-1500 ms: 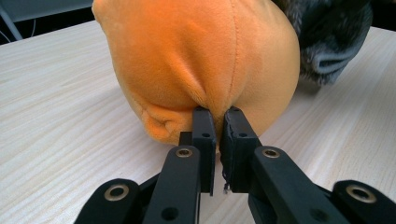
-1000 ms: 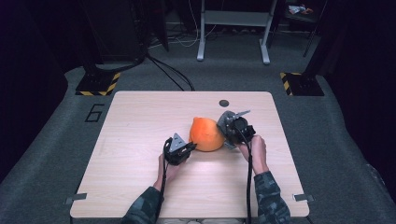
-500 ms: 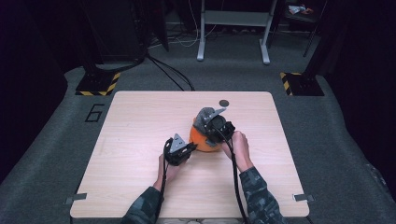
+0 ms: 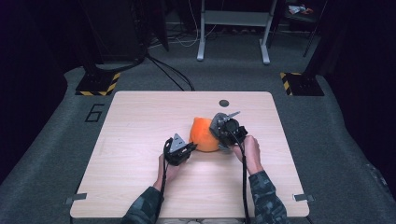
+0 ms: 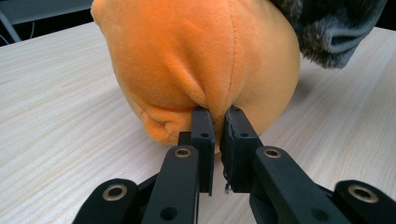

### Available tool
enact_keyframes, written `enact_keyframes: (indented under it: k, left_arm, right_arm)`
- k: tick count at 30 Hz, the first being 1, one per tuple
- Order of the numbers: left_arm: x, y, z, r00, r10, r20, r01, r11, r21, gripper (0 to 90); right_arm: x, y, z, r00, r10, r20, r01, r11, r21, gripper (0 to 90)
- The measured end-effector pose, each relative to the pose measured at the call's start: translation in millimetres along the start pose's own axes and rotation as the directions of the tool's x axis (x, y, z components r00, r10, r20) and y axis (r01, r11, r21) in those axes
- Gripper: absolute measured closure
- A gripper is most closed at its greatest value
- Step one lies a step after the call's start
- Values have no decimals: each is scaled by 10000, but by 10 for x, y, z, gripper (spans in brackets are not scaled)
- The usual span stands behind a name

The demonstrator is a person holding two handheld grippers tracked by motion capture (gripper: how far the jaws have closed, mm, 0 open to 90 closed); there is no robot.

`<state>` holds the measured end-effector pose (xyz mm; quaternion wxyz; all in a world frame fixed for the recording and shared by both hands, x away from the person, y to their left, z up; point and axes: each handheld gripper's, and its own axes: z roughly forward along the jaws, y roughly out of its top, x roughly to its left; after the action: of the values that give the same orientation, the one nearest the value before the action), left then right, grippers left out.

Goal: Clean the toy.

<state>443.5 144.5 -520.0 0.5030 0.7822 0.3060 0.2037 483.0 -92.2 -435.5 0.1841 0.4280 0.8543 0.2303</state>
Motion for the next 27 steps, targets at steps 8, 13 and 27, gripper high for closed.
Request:
enact_keyframes:
  k: [8, 13, 27]
  left_arm:
    - [5, -4, 7, 10000, -15, -51, 15, 10000, -80, 838]
    - [18, -5, 1, 10000, -17, -52, 17, 10000, -1, 837]
    - [25, -6, -7, 9999, -51, -133, 50, 10000, -85, 827]
  right_arm:
    - [-144, -105, 194, 9984, 565, 59, -567, 9962, 664, 656]
    - [-216, -160, 352, 9977, 670, 138, -681, 9916, 1098, 654]
    - [-124, -58, -86, 9983, 429, 384, -410, 9980, -490, 660]
